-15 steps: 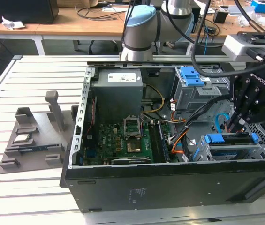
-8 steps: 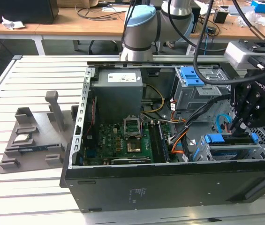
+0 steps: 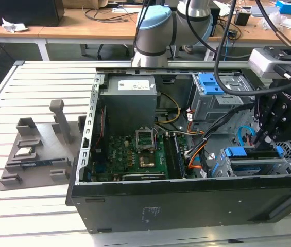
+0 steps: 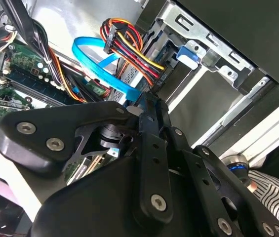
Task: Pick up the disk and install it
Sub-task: 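Insert the second disk wire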
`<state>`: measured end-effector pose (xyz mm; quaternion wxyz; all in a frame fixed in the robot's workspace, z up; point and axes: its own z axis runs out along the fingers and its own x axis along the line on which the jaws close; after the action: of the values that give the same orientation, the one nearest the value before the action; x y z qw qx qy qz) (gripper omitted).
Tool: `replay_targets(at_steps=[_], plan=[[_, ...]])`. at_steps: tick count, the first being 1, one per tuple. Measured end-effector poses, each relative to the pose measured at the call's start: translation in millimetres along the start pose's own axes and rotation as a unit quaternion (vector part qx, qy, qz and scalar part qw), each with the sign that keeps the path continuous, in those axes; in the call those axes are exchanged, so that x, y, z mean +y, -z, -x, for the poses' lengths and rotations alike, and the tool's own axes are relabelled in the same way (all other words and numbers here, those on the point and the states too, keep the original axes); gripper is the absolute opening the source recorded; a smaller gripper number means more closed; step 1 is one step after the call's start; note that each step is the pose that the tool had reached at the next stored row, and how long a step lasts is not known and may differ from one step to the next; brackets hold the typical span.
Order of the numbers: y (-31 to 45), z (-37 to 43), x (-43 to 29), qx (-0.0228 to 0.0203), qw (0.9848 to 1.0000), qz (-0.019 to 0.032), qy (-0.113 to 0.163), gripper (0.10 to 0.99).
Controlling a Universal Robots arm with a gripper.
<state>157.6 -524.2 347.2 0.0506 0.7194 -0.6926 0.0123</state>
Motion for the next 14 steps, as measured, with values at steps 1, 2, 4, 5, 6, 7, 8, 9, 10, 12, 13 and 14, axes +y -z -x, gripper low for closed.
replay_targets(at_steps=[1,2,4,5,6,7,8,9,10,12,13,14], plan=[[-0.9,0.1,0.0,0.0001,1.0000,0.0000,0.000,0.161],[-1.3,0.1,-0.1,0.0002,1.0000,0.0000,0.000,0.161],[-2.2,0.2,0.6,-0.0002,1.0000,-0.0001,0.000,0.161],[-2.6,0.3,2.0,-0.0004,1.0000,-0.0001,0.000,0.161],[-2.8,0.3,2.8,-0.0004,1.0000,0.0000,0.000,0.161],[-2.9,0.3,3.4,-0.0004,1.0000,0.0000,0.000,0.161],[-2.9,0.4,3.6,-0.0006,1.0000,0.0000,0.000,0.161],[-2.9,0.4,3.7,-0.0010,1.0000,0.0000,0.000,0.161],[-1.8,0.3,3.8,-0.0012,1.0000,0.0000,0.000,0.161],[-1.4,0.2,3.8,-0.0075,1.0000,-0.0003,0.000,0.161],[-1.4,0.3,3.8,-0.0140,0.9999,-0.0006,0.001,0.161],[-1.4,0.3,3.7,-0.0165,0.9999,-0.0007,0.001,0.161]])
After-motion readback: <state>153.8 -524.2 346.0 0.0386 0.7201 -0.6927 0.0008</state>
